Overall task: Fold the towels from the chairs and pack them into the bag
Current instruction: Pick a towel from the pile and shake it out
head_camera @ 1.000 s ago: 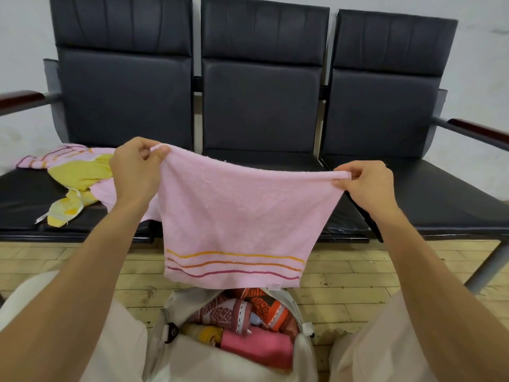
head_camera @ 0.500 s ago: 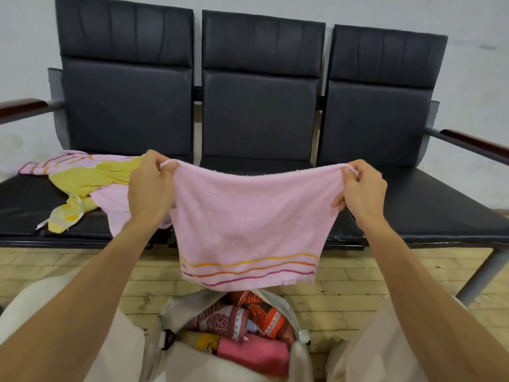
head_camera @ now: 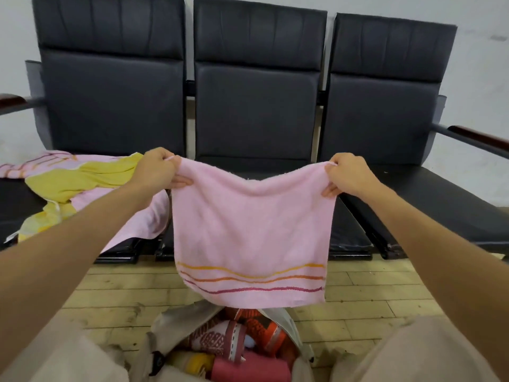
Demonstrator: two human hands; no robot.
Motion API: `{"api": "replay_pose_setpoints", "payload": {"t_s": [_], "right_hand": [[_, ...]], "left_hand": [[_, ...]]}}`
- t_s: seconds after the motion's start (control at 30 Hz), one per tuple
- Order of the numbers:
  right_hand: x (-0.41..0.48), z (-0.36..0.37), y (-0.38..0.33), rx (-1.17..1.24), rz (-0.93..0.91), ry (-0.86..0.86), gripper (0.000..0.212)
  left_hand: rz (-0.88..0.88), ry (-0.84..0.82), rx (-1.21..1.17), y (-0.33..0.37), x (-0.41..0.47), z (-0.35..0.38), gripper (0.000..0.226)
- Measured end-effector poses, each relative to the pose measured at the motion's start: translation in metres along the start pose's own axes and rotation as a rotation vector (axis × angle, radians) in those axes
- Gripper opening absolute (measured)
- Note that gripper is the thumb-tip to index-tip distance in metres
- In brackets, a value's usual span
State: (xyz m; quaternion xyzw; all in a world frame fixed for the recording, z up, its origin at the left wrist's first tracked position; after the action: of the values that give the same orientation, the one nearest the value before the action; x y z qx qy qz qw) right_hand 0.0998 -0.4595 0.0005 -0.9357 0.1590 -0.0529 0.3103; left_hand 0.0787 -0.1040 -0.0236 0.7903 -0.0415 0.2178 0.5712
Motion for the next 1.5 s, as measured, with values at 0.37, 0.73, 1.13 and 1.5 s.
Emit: {"api": "replay_pose_setpoints", "payload": {"t_s": [0.37, 0.73, 1.13, 1.5], "right_hand": [[0.025, 0.061, 0.006, -0.215, -0.346, 0.027, 0.013], [-0.002, 0.103, 0.055, -0.522, -0.366, -0.328, 0.008], [0.046, 0.149, 0.044, -0.666, -0.241, -0.236, 0.030], [0.042, 0.106, 0.062, -0.056, -0.172, -0.036, 0.025]], "left_hand": [[0.071, -0.310, 0.349, -0.071, 0.002, 0.045, 0.015], [0.231, -0.889, 0.866, -0.110, -0.054, 0.063, 0.008], [0.379, -0.703, 0.871, -0.150, 0.005, 0.077, 0.030], [0.255, -0.462, 0.472, -0.119, -0.008, 0.060, 0.022]]}}
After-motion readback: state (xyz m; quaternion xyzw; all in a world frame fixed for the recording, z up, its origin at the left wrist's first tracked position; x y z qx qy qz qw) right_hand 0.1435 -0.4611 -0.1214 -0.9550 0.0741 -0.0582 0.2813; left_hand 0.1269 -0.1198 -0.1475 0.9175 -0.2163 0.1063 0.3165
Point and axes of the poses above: each hand's wrist, its own x-axis towards the middle knuckle, its own z-axis out of the palm, y = z × x, the point moved 3 cm from there along x, towards the middle knuckle, and after that the axes turned 15 degrees about z, right-handed, at the moved point
